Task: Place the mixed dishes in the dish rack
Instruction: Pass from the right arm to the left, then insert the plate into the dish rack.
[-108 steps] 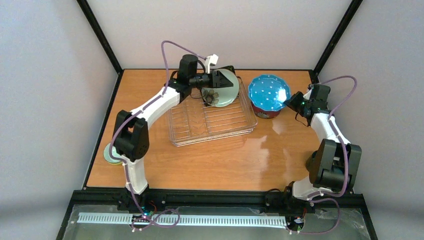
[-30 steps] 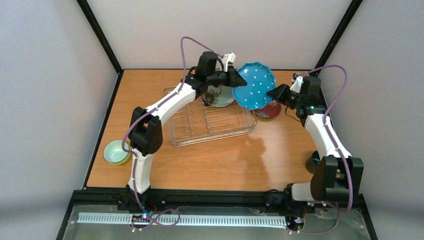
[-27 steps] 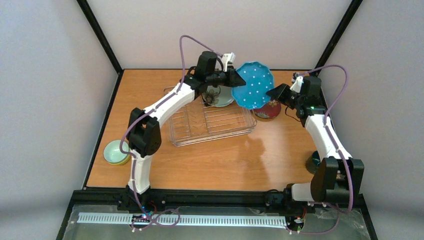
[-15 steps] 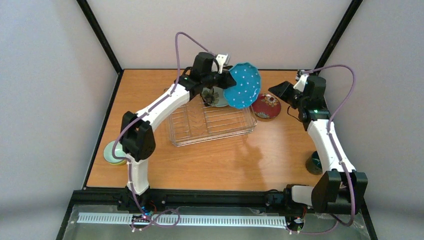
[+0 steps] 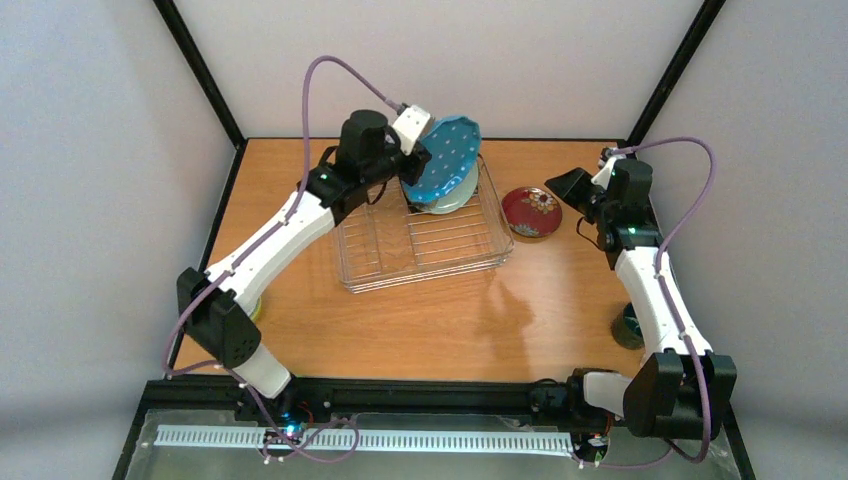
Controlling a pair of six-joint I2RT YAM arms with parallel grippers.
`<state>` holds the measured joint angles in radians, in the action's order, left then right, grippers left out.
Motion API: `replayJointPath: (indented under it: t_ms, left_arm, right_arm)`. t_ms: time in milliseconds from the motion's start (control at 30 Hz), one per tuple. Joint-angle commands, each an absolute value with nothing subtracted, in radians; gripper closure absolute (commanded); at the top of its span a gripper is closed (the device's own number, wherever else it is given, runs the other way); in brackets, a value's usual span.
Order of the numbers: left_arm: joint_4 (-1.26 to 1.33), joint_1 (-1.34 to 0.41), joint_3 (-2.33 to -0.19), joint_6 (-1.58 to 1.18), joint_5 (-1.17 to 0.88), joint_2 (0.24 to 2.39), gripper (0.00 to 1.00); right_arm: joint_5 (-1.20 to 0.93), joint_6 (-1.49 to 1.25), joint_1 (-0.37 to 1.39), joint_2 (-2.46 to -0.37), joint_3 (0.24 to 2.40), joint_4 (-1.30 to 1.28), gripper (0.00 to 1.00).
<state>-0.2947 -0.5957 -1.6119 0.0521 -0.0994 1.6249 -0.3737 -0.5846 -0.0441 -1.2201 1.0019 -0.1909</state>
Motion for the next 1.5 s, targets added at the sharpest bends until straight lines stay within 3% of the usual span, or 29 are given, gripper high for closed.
replayJointPath:
  t_ms: [0,267,567,1467]
  left_arm:
    - [-0.133,-0.6,-1.545,0.268,-0.061,1.542,1.0]
    - [-0.108,-0.597,-1.45,0.457,-0.138,1.548,1.0]
    - [-0.113,-0.588,-1.498,0.577,-0.19,1.646,1.0]
    - [-0.099,-0.566,-1.614,0.664,-0.189,1.868,1.0]
  right_arm:
    - [-0.312,-0.58,-0.04,-1.182,0.968,-0.18,0.25]
    - [-0.252,-0.584,-0.04,-1.181,0.918,-0.088,0.26]
    - [-0.203,-0.586,-0.04,-1.212,0.916,0.024,0.25]
    - [-0.198,-0.577,-0.04,-1.374,0.925,0.209,0.26]
